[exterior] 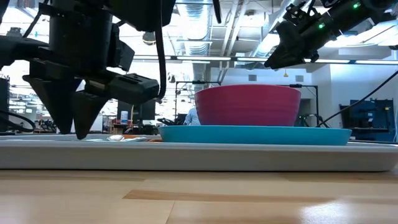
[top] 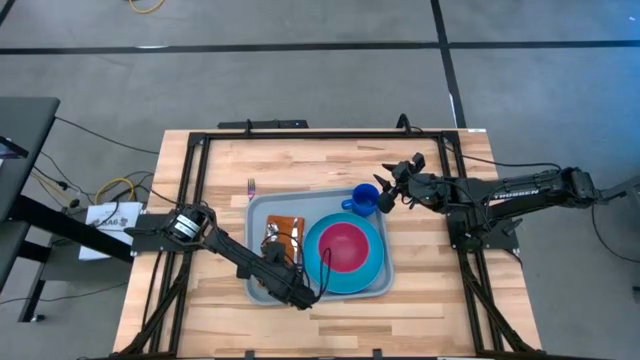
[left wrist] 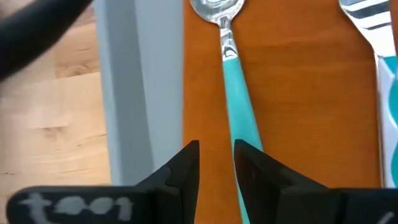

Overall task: Set up tray
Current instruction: Adjust the green spoon

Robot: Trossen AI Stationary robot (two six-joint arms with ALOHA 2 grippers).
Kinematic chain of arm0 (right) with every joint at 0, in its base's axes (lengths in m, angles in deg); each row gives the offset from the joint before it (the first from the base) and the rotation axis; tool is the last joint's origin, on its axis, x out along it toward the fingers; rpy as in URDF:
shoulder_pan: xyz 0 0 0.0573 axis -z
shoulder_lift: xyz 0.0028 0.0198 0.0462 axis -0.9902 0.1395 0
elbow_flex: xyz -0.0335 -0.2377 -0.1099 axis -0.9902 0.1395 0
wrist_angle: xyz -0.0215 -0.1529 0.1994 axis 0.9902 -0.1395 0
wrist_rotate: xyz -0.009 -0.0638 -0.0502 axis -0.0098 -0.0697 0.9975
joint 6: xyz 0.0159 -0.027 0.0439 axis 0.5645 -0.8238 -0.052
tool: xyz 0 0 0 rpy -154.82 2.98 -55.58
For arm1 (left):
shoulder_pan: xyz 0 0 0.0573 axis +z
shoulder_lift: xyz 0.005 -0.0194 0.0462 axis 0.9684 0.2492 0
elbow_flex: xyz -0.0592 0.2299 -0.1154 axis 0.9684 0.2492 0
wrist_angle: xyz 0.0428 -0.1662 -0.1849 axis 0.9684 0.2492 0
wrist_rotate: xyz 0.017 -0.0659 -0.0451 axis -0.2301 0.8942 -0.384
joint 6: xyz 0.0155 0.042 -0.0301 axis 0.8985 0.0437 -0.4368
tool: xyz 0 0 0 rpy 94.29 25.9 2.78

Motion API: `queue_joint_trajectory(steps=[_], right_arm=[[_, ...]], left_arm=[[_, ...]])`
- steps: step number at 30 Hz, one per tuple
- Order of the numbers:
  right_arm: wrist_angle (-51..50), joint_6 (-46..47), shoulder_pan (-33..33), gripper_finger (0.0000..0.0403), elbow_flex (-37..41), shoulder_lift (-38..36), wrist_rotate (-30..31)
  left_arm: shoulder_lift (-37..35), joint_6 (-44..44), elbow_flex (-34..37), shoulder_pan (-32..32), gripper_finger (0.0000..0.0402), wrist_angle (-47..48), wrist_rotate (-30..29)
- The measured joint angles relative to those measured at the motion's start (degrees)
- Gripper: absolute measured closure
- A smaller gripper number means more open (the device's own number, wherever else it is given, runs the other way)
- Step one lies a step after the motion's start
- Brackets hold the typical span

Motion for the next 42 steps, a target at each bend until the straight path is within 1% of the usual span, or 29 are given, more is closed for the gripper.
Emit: queue_joint_trajectory(steps=[14,23,27,32,42], right_arm=[[0.02,0.0,0.0,0.0226,0.0,0.0,-0.01],[0.02,0.0,0.0,0.0226,0.0,0.0,0.0],[0.0,0.0,0.02,0.0226,0.0,0.0,0.0],[0.02,0.02,0.01,0.0226,0.0,0.0,-0.01],[0.02,0.02,0.0,0.0226,0.0,0.0,-0.02]], left_arm=[[0.0,-1.17,-2.39,0.03,0.031,-0.78,-1.12],[0.0,-1.22,1.36,0.07,0.031,-5.45,-1.06],[0.0,-0.79,1.57,0.11,0.031,-4.93,0.07],[0.0,-0.88,1.57,0.11,0.031,-1.99,3.41],[0.0,-0.6,1.57,0.35,0.031,-4.86,2.88]])
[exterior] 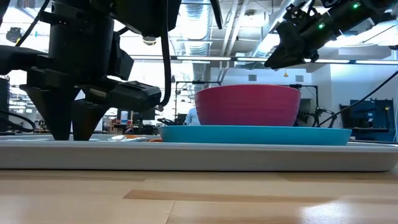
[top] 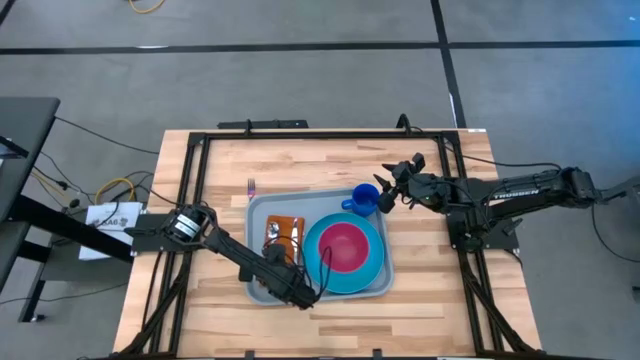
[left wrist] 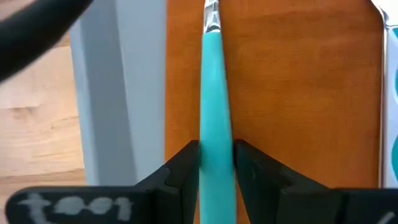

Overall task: Set up tray
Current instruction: Adjust the green spoon

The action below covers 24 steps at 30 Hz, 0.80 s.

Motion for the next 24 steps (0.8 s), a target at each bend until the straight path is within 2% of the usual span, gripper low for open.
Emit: queue_joint_trajectory(steps=[16,24], right_arm=[[0.0,-0.01,0.01,0.0226,0.0,0.0,0.01],[0.0,0.0,0.02,0.0226,0.0,0.0,0.0]], left_arm=[[0.01,1.81,-1.03,0.01,0.031,1.41,0.39],[0.02,2.06,-4.24,0.02,0.0304,7.73,-0.2]])
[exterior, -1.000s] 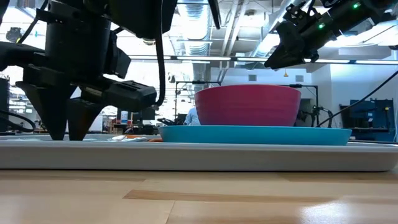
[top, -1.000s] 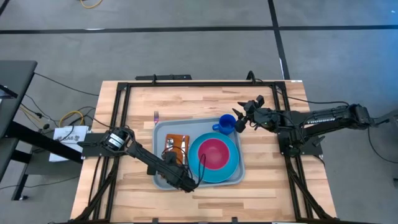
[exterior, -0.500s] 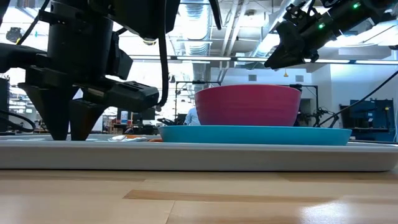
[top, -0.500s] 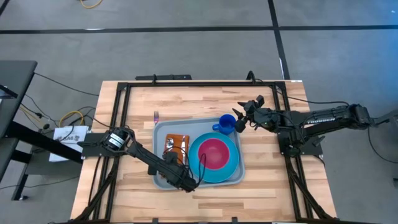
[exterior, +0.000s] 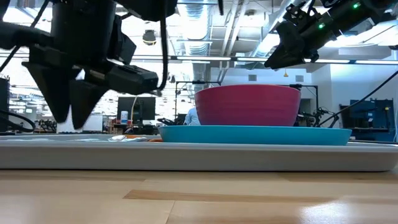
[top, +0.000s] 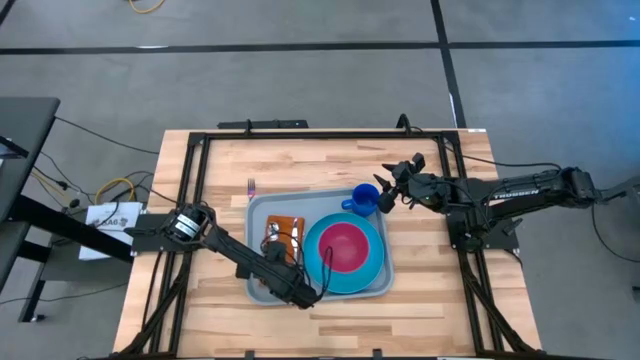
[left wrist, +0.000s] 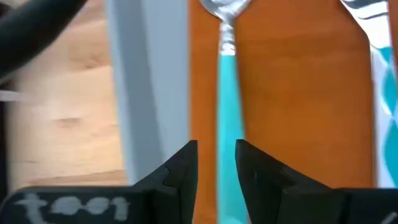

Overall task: Set up tray
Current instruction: Adjust the green spoon, then put the green fork between the green spoon and green table knife on top of the orange table napkin

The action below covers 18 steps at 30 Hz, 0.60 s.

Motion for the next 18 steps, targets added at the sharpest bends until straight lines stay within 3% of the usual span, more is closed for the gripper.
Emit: queue_joint_trajectory(steps=[5,11,18], right_arm=[[0.0,0.0,0.0,0.0226,0.0,0.0,0.02],[0.25,0.75,0.0,0.0226,0.0,0.0,0.0],[0.13,1.12,0.0,0.0226,0.0,-0.02,0.02]], left_arm=[[0.0,-0.12,-1.58,0.95,0.0303,8.4,-1.73],[-2.76,5.01,-1.95,7.01,0.0303,7.67,-16.14],[-8.56,16.84,-1.45,17.98,0.0303,7.78,-23.69]])
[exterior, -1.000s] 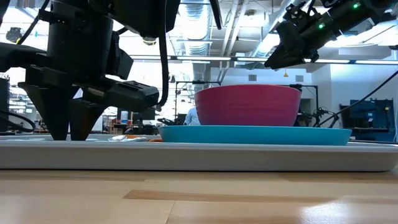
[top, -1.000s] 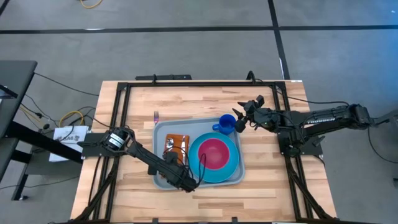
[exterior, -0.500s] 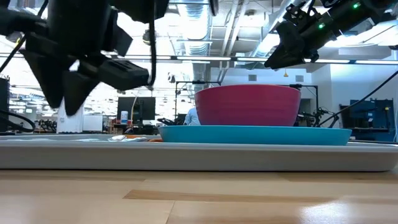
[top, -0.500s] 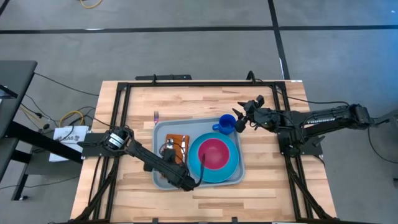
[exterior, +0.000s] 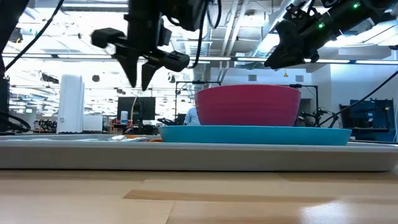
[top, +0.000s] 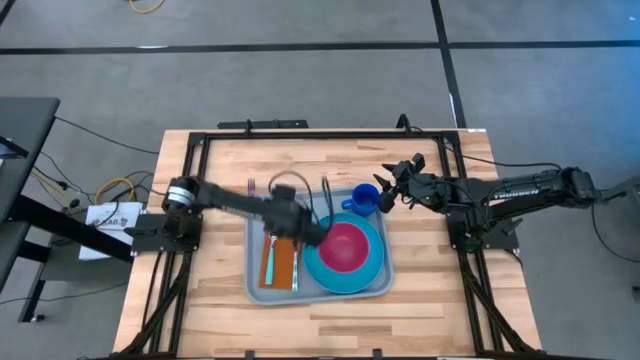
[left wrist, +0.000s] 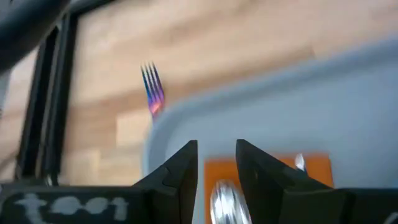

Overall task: Set up tray
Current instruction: Put the green fork between the green spoon and green table knife on top of the orange table napkin

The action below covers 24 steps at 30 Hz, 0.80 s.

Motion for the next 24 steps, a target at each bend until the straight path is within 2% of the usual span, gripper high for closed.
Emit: queue_joint_trajectory(steps=[5,10,15,20,24], right_arm=[[-0.26,-0.07,0.0,0.0226,0.0,0.01,0.02],[-2.77,1.24,-0.02,0.0226,0.0,0.0,0.0],[-9.36,6.66,-0.02,0.0226,0.0,0.01,0.0],[-14.54,13.41,-0.02,0.0226,0.0,0.0,0.0],[-16.9,15.7,-0.02,0.0226,0.01,0.0,-0.02]], left_arm=[[-3.12,7.36,0.03,7.73,0.0303,-0.01,-4.31],[-4.7,17.04,0.05,14.77,0.0303,-0.01,-3.11],[-4.77,26.65,0.84,18.27,0.0303,-0.1,-1.52],[-8.81,28.85,9.4,20.58,0.0303,-0.17,0.45],[-16.91,21.93,19.39,21.03,0.0303,-0.65,1.09]])
